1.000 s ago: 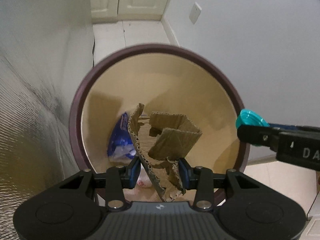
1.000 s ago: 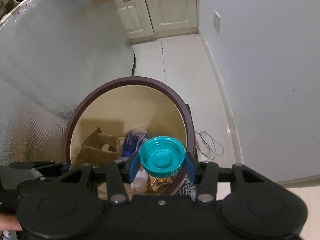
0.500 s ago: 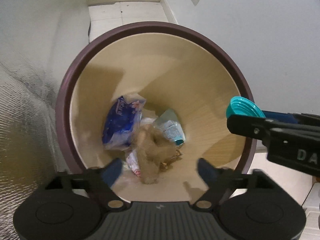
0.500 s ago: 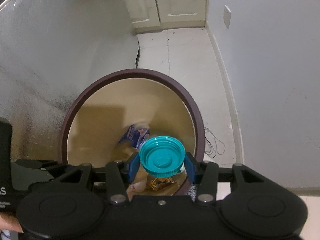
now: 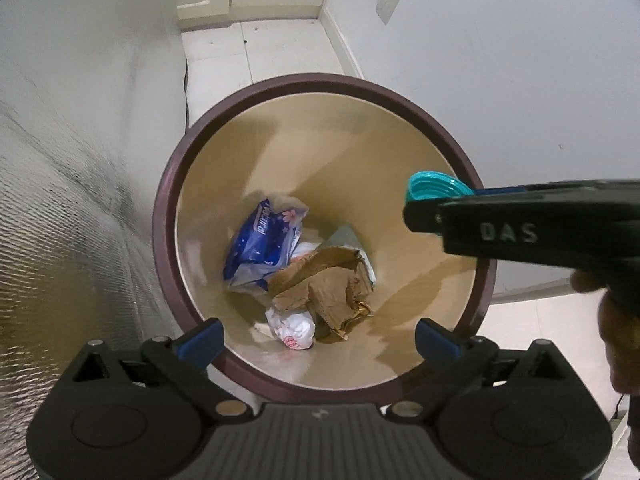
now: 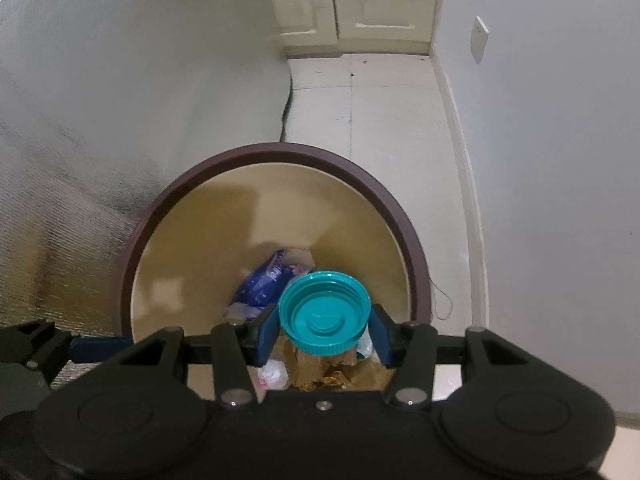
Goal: Collect trash
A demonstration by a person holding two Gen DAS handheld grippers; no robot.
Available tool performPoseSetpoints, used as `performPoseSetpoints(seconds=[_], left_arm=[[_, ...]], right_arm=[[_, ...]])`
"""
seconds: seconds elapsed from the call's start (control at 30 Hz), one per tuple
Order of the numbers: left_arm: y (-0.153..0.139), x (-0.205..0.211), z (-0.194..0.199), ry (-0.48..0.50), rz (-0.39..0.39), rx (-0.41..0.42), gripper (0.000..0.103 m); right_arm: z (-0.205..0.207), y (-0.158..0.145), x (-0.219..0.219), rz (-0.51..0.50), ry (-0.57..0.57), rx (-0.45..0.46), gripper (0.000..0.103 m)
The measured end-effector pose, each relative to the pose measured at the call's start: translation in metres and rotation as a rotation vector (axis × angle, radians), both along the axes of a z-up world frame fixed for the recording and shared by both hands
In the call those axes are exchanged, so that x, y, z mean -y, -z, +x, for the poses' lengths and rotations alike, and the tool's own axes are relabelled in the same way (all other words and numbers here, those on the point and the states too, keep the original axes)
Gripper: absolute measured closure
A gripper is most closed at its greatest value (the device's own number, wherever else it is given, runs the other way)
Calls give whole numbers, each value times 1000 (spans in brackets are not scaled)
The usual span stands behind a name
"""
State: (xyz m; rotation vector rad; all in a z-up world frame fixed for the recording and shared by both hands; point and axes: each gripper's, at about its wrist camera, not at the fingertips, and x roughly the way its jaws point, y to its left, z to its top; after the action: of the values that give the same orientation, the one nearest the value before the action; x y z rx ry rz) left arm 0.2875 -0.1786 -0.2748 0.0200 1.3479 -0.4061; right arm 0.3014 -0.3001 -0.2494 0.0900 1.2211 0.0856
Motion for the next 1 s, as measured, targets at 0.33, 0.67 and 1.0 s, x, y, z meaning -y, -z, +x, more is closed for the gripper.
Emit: performPoseSetpoints(seconds=[0.33,0.67,1.0], left_arm=[[-2,-6,-17,11,72,6,0],[-10,-15,-22,-21,80,13,0],[-28,-20,-32,-30,90,45,0]], right_arm=[[-4,3,-3,14,-60,-53,35],[-11,2,-3,2,-73,-59,35],[-29,-17,-1,-13,-67,-6,32]])
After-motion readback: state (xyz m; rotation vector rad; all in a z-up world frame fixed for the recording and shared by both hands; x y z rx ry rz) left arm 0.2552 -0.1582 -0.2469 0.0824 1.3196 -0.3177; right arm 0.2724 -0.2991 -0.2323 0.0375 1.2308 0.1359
